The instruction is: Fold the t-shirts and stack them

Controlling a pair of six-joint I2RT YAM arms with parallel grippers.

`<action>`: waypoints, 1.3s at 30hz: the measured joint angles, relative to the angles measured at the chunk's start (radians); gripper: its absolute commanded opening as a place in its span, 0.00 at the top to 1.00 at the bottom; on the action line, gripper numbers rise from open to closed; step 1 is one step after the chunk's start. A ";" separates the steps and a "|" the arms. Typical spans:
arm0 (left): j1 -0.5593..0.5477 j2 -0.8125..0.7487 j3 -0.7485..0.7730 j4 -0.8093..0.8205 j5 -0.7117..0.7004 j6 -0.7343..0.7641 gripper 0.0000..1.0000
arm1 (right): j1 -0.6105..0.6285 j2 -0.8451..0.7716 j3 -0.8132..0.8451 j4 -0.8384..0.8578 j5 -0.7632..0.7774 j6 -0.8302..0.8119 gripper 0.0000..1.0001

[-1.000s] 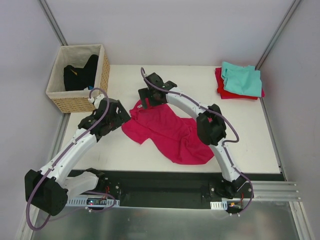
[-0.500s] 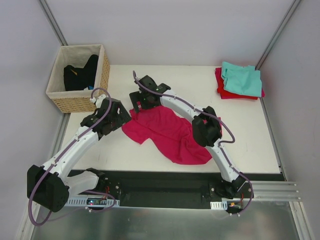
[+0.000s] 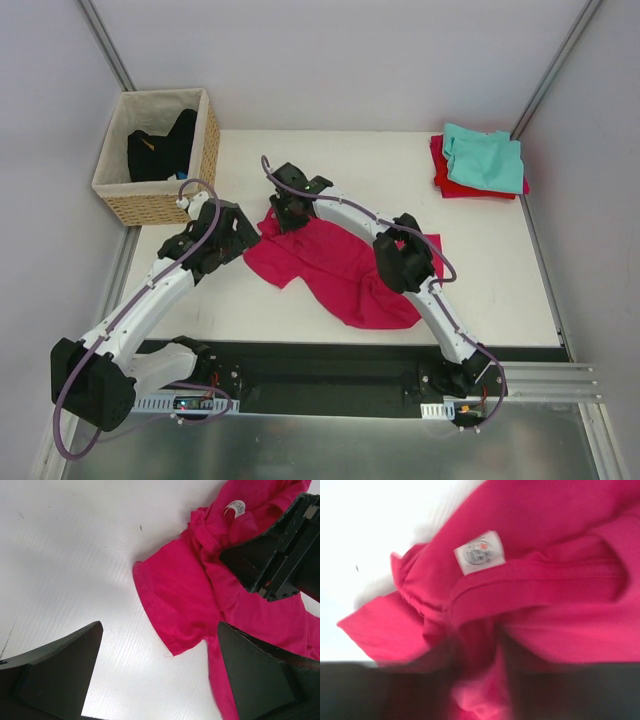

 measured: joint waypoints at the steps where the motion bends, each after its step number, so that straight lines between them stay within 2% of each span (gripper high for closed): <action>1: 0.000 -0.005 -0.003 0.000 -0.005 0.000 0.01 | -0.001 0.001 0.000 0.001 0.003 0.006 0.99; 11: 0.000 -0.013 -0.014 0.000 -0.013 0.000 0.01 | 0.009 -0.043 0.003 -0.023 0.105 -0.047 0.99; 16: 0.000 -0.033 -0.022 0.000 -0.013 -0.013 0.01 | 0.019 -0.172 0.154 -0.108 0.166 -0.123 0.99; 21: 0.000 -0.056 -0.034 0.000 -0.004 -0.035 0.01 | 0.022 -0.505 0.206 -0.100 0.211 -0.178 0.99; 27: 0.000 -0.071 -0.040 0.000 0.024 -0.051 0.02 | 0.023 -0.960 0.177 -0.024 0.289 -0.219 0.99; 31: 0.000 -0.092 -0.042 0.000 0.042 -0.055 0.02 | 0.021 -1.235 -0.011 0.040 0.420 -0.234 0.99; 33: 0.000 -0.102 -0.043 0.000 0.045 -0.056 0.02 | 0.011 -1.371 -0.191 0.055 0.504 -0.220 0.99; 36: -0.003 -0.119 -0.047 -0.001 0.048 -0.056 0.02 | -0.031 -1.534 -0.551 0.084 0.591 -0.149 0.99; 37: -0.003 -0.122 -0.047 0.000 0.048 -0.056 0.02 | -0.047 -1.572 -0.691 0.080 0.602 -0.110 0.81; 39: -0.003 -0.122 -0.047 0.000 0.048 -0.055 0.02 | -0.067 -1.578 -0.932 0.043 0.603 -0.029 0.50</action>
